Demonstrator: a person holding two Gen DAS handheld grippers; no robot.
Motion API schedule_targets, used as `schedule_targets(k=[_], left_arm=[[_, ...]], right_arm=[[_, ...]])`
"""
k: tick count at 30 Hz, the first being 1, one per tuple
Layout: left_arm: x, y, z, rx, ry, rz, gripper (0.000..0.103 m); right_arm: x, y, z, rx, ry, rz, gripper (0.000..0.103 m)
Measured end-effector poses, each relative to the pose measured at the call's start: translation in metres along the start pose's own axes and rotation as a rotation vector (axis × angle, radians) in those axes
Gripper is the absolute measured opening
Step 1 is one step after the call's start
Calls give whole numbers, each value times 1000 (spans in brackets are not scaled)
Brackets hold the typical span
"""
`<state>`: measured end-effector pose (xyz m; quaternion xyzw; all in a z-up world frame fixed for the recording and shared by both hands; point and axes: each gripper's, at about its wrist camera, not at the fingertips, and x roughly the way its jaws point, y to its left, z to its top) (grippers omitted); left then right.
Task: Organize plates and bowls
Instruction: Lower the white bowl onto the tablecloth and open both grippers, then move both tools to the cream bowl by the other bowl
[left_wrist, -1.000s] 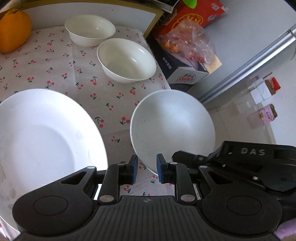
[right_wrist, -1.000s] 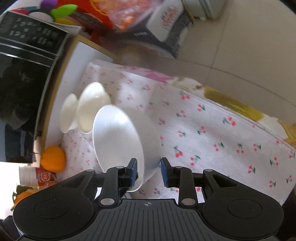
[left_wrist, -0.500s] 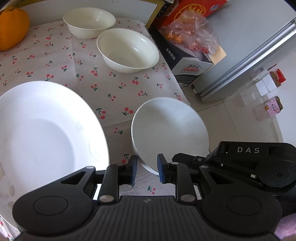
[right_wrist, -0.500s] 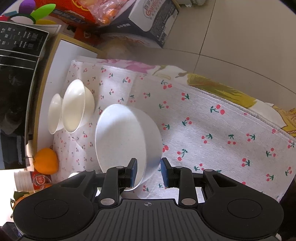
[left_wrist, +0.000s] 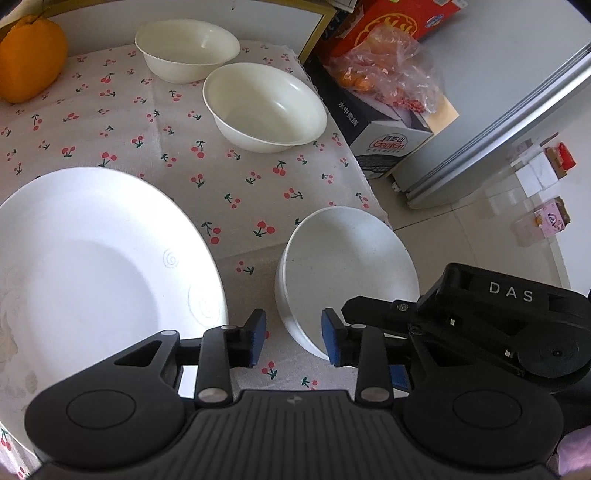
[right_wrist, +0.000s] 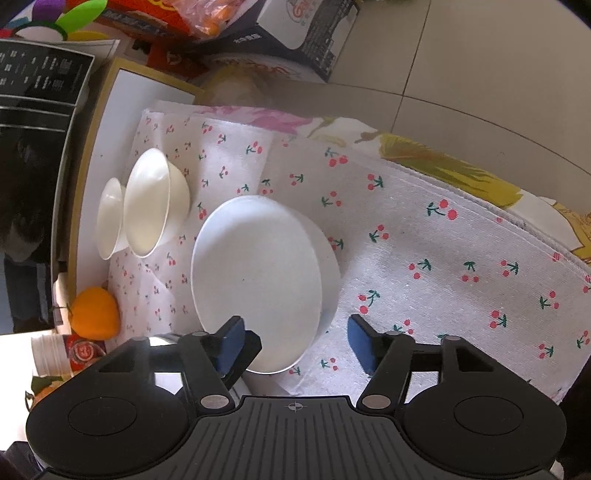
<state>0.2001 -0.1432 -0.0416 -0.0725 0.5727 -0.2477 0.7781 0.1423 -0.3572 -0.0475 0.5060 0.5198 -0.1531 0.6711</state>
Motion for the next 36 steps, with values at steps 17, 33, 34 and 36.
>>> schedule_targets(k=[17, 33, 34, 36], left_arm=[[-12, -7, 8, -9, -26, -34, 77], [-19, 12, 38, -90, -73, -55, 100], [-19, 13, 39, -94, -77, -49, 100], [-16, 16, 44, -106, -84, -36, 100]], right_arm=[[-25, 19, 13, -199, -105, -100, 86], [-27, 45, 35, -304, -164, -56, 86], [-27, 46, 36, -308, -169, -55, 86], [-26, 49, 39, -318, -172, -54, 86]])
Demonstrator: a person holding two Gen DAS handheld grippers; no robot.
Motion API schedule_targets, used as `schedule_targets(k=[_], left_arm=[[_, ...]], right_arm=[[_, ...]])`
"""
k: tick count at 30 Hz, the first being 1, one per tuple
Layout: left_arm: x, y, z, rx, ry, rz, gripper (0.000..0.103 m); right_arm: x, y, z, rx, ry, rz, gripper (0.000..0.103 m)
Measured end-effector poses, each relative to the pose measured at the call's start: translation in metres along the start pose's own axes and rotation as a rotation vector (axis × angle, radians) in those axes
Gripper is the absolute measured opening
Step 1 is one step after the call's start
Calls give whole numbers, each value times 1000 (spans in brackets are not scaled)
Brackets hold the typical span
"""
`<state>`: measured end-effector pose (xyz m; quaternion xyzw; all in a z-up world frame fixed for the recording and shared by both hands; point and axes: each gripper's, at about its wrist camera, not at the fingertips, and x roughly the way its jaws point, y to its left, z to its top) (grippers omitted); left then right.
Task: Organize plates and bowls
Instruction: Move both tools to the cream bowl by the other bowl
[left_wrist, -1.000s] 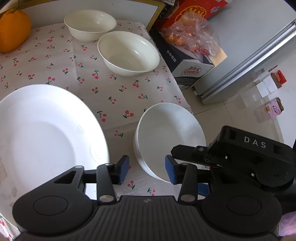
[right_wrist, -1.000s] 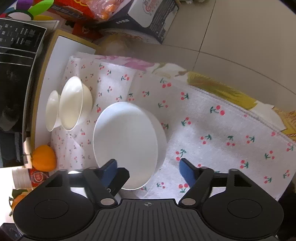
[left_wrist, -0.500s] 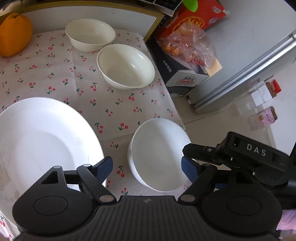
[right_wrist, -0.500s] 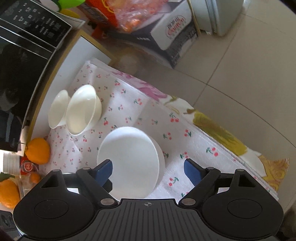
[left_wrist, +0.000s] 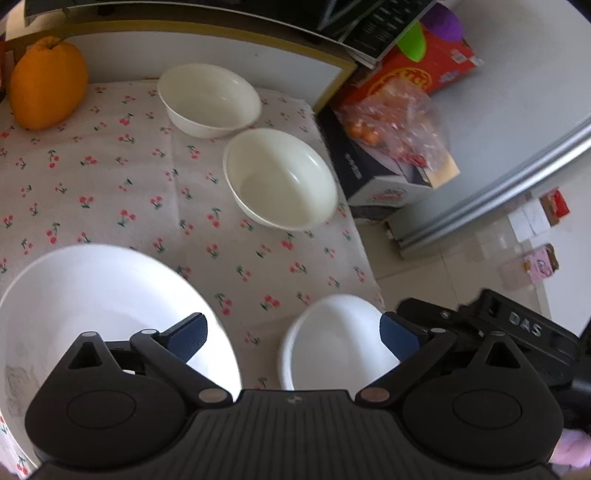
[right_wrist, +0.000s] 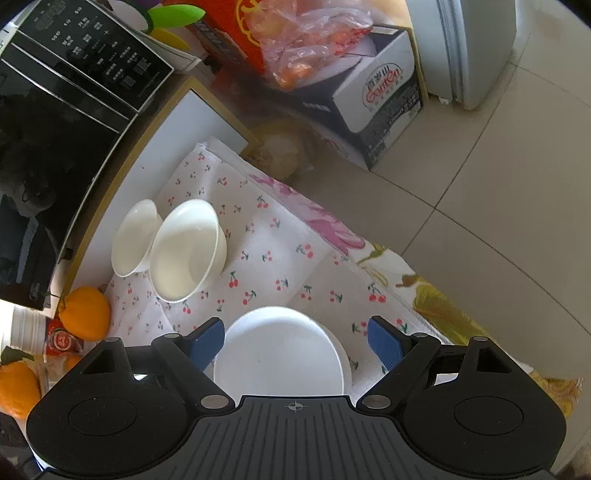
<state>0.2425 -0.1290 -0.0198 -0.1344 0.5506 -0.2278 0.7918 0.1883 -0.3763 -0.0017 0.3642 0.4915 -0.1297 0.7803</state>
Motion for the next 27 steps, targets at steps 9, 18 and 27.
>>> schedule_targets(k=[9, 18, 27], left_arm=[[6, 11, 20, -33, -88, 87, 102], [23, 8, 29, -18, -172, 127, 101], [38, 15, 33, -48, -282, 85, 76]], right_arm=[[9, 24, 32, -48, -17, 31, 86], [45, 48, 53, -74, -3, 192, 87], [83, 20, 65, 73, -14, 362, 85]])
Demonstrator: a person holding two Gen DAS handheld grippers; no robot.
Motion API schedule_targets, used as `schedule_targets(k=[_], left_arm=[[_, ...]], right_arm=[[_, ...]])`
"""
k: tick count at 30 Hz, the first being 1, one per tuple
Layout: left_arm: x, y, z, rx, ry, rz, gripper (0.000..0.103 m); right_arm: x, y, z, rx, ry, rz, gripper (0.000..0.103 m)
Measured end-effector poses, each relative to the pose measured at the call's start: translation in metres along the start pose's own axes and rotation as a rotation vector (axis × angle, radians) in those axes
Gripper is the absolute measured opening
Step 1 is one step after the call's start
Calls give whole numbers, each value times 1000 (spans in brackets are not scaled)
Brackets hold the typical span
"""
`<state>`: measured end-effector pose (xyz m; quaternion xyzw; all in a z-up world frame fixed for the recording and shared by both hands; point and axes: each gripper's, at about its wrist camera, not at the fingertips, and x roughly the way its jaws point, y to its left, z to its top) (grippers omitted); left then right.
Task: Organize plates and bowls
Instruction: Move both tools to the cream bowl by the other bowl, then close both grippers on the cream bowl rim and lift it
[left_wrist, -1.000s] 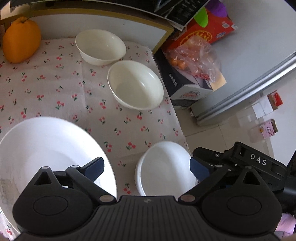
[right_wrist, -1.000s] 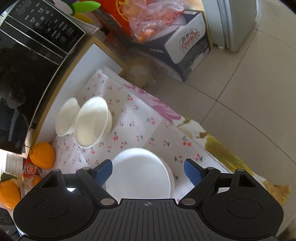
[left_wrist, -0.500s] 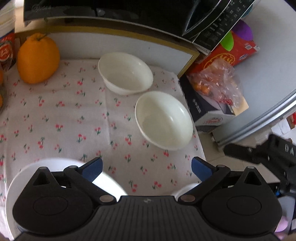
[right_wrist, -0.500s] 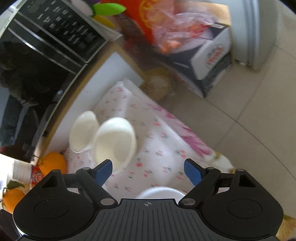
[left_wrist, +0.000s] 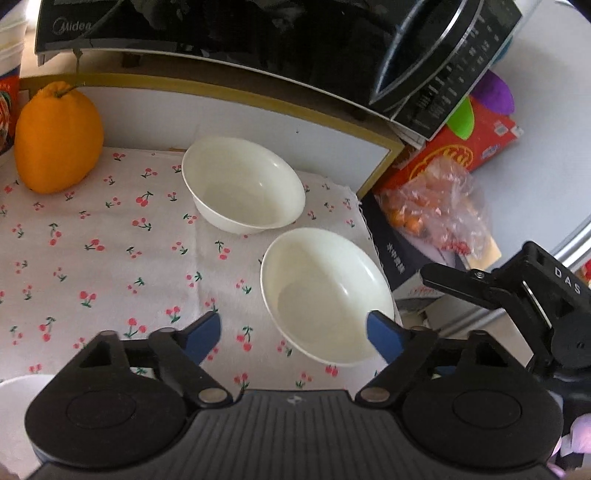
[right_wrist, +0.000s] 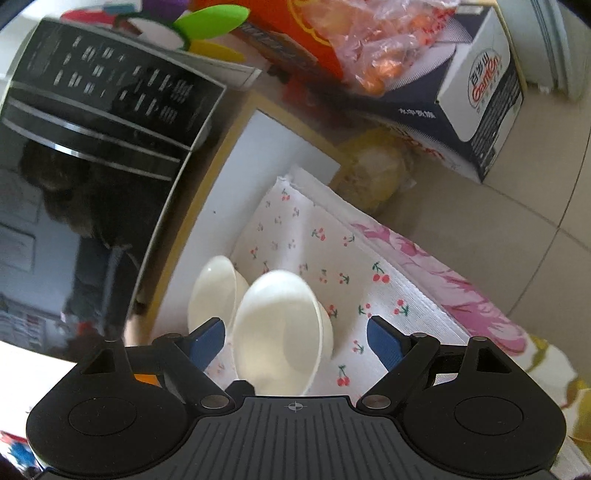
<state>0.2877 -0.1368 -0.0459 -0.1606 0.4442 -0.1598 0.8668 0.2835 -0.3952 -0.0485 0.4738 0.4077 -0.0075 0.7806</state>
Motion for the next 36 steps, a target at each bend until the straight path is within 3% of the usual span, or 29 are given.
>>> schedule_targets(k=[7, 19, 25, 36], left_arm=[[9, 9, -2, -62, -19, -22, 48], [17, 12, -6, -71, 3, -21, 17], [18, 13, -6, -64, 11, -9, 15], [11, 14, -4, -67, 4, 1, 13]], right_arm=[[9, 4, -3, -59, -29, 23, 56], [34, 5, -15, -110, -2, -57, 27], [36, 5, -18, -127, -1, -78, 16], [32, 11, -20, -133, -7, -67, 15]])
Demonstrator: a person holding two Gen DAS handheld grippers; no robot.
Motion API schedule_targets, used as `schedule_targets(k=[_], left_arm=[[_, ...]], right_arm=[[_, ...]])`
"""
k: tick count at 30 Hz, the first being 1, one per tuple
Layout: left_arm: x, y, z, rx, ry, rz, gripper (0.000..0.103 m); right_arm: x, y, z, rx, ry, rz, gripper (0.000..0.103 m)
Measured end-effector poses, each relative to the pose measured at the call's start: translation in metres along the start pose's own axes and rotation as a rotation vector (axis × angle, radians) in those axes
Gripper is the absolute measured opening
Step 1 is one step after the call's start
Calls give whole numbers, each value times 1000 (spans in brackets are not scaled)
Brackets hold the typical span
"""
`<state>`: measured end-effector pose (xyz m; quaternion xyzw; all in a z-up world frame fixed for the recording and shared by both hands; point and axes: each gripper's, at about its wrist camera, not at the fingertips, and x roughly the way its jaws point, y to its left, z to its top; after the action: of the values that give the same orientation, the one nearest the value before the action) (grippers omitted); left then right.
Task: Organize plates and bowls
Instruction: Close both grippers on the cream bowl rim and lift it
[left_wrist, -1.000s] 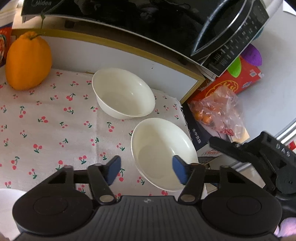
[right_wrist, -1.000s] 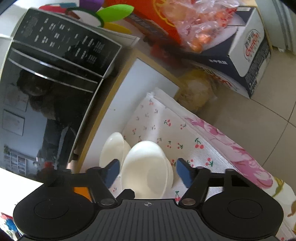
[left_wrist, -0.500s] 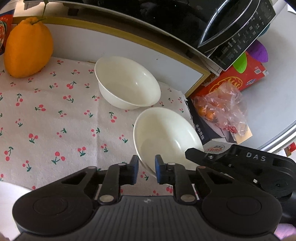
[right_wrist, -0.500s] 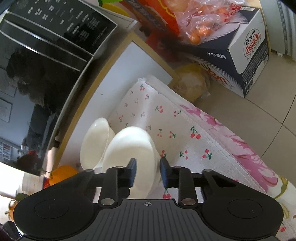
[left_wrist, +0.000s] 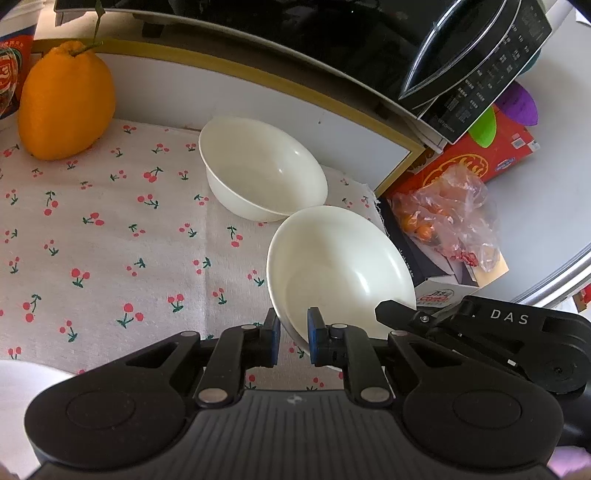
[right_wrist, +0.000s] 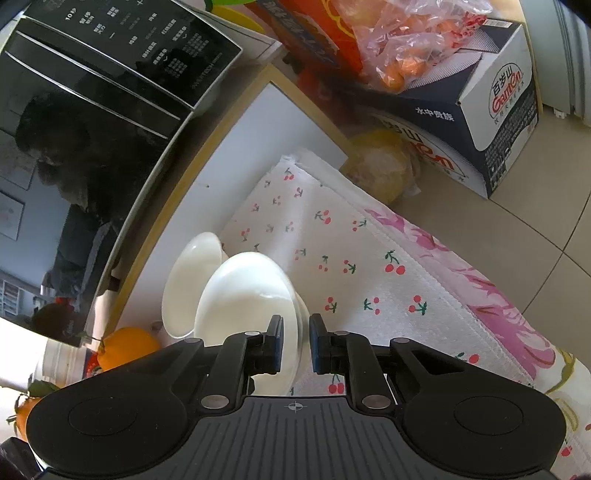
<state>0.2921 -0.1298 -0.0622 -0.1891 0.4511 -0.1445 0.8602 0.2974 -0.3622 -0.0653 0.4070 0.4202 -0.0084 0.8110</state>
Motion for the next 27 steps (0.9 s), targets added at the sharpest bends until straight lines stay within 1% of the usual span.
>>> schedule_targets(k=[8, 27], left_arm=[[-19, 1, 2, 2, -10, -14, 14], [-75, 9, 7, 49, -26, -18, 14]], right_arm=[[-13, 12, -3, -8, -9, 18, 15], [-46, 62, -26, -88, -1, -5, 15]])
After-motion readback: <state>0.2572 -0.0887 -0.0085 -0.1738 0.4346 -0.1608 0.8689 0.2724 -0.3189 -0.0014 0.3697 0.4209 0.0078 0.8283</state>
